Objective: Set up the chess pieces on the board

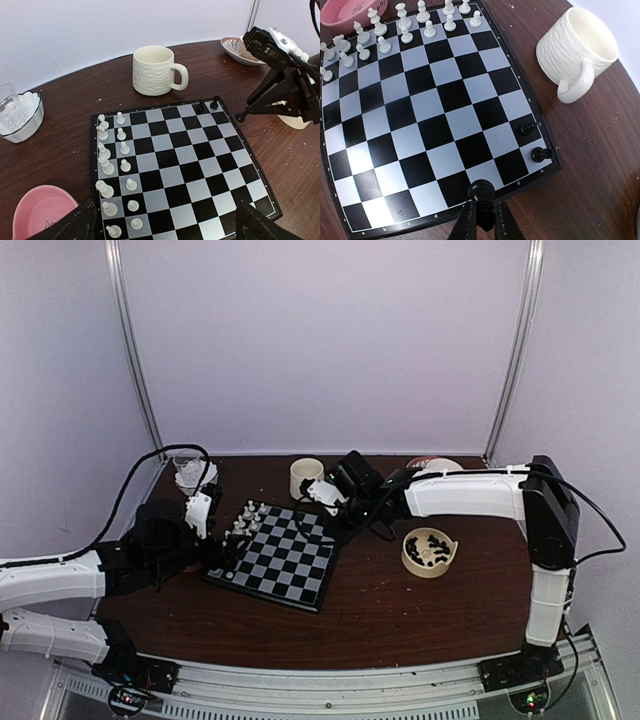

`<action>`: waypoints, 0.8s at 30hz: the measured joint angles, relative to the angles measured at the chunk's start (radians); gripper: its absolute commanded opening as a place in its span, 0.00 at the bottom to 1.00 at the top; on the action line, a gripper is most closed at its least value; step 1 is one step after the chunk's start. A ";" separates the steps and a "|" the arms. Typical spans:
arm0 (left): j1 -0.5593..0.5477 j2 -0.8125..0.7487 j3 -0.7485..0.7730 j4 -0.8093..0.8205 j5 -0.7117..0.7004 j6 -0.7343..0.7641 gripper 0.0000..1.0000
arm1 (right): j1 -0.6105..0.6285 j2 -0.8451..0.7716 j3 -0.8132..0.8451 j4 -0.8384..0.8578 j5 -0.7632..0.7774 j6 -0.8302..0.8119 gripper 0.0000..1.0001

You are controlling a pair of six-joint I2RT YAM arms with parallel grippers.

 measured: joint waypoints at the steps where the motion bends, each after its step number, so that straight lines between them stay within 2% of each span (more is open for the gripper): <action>1: 0.000 0.000 0.000 0.000 0.001 0.000 0.97 | -0.004 0.010 0.008 -0.004 -0.006 0.000 0.01; 17: 0.000 0.055 0.002 0.002 0.071 0.001 0.97 | 0.002 0.069 0.032 -0.079 -0.043 -0.030 0.05; 22: 0.000 0.055 0.004 0.002 0.084 0.001 0.97 | 0.002 0.093 0.053 -0.082 -0.050 -0.034 0.08; 24: 0.000 0.056 0.006 0.002 0.086 0.001 0.97 | 0.002 0.103 0.055 -0.084 -0.054 -0.034 0.13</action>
